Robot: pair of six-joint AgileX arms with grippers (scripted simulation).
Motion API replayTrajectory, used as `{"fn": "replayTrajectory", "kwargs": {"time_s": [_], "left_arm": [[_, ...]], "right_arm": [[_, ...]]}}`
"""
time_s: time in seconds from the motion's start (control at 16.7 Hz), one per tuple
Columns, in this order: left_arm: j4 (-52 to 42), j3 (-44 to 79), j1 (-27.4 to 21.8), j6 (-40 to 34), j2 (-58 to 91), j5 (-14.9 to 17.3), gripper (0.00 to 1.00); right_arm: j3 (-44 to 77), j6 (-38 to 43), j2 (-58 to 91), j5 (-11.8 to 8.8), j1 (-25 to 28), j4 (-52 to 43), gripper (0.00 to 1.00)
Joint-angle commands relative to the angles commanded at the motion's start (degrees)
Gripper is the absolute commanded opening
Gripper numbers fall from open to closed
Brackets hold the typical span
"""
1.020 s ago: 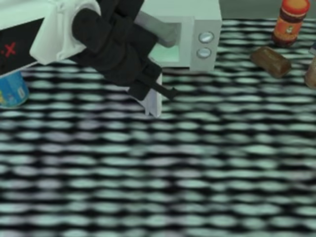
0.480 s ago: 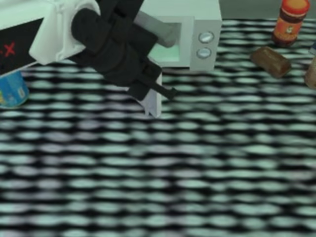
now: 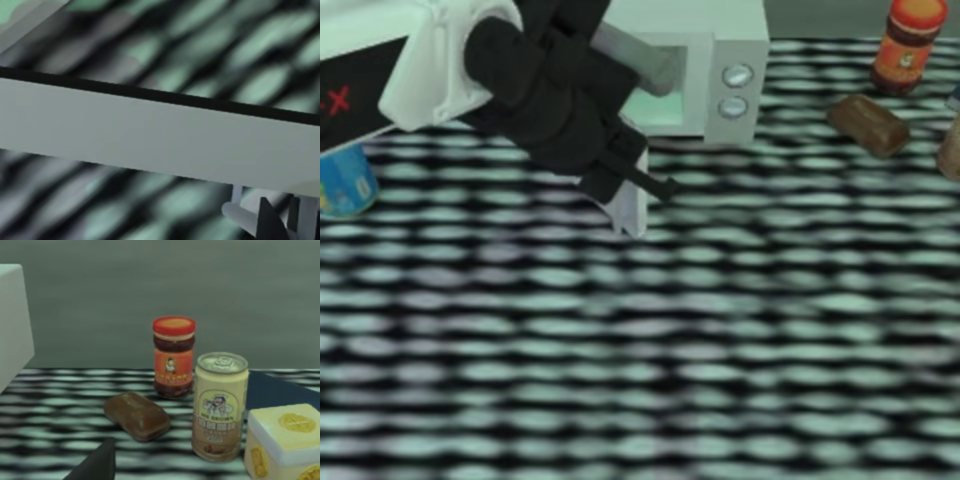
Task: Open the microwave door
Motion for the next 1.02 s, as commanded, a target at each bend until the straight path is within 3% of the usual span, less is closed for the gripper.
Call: {"fn": "replayTrajectory", "kwargs": {"time_s": [0.54,1.02], "left_arm": [[-0.6,-3.0,3.0,8.0,-2.7,4.5,0.00],[-0.7,-3.3,3.2,8.4,-2.9,4.8,0.00]], "right_arm": [[0.0,0.0,0.0,0.0,0.0,0.0,1.00],[0.0,0.0,0.0,0.0,0.0,0.0,1.00]]}}
